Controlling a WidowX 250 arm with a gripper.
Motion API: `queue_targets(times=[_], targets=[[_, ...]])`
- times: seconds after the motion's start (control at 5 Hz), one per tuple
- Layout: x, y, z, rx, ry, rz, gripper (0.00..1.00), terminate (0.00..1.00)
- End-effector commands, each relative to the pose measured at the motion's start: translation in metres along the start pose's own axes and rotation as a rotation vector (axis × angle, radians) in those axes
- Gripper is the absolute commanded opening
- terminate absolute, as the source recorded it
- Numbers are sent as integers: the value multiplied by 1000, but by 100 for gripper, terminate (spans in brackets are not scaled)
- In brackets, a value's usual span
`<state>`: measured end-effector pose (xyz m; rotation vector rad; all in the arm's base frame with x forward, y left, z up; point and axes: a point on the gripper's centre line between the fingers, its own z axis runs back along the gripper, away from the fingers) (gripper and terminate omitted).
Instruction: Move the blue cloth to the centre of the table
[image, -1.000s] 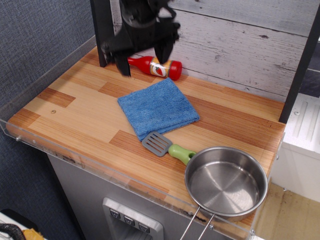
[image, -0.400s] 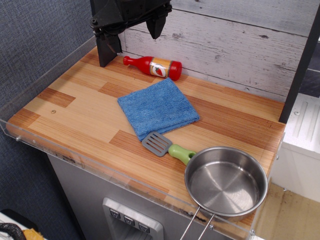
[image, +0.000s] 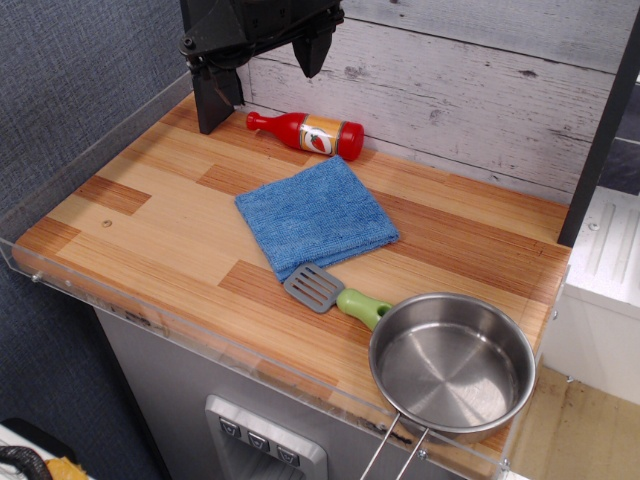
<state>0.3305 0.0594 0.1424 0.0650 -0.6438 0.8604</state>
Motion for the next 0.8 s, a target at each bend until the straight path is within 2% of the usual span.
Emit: queue_targets(times=[0.0,0.4,0.6], targets=[[6,0,15,-27,-38,17,100,0],[6,0,15,-27,-38,17,100,0],[6,0,15,-27,-38,17,100,100]])
